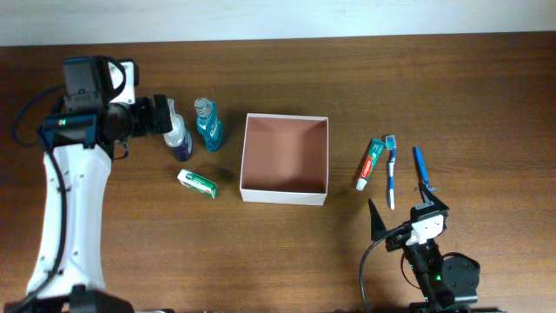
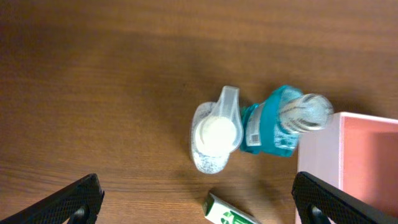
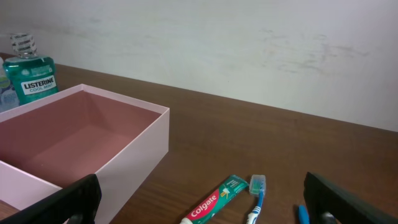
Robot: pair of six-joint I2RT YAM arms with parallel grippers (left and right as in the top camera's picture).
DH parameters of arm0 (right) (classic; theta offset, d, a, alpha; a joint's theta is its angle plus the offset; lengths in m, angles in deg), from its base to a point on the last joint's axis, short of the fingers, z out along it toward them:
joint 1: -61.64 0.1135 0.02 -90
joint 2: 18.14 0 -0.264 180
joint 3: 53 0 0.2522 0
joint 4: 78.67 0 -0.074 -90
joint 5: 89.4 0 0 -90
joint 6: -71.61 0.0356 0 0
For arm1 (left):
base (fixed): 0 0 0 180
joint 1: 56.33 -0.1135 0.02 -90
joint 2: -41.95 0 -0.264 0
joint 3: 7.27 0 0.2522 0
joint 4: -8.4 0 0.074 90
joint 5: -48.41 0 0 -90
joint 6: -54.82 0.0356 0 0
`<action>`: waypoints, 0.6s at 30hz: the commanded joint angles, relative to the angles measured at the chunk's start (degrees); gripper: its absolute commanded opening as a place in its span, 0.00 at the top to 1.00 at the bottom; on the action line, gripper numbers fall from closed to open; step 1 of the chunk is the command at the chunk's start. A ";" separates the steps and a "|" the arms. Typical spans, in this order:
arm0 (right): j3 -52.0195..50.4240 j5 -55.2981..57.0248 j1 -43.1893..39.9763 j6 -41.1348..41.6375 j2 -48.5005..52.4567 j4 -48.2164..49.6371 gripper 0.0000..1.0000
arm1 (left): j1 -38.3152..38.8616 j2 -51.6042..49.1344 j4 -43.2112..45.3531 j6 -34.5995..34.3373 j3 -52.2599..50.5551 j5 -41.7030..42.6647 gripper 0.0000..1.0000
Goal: Pack container
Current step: 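Move the left gripper to the white foam soap pump bottle and grasp it, then lift the soap bottle with the left gripper and lower it into the box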
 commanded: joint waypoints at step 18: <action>-0.39 -0.52 0.55 0.26 -0.48 -0.17 0.01 | 5.01 -15.61 4.39 4.79 2.03 -1.95 0.17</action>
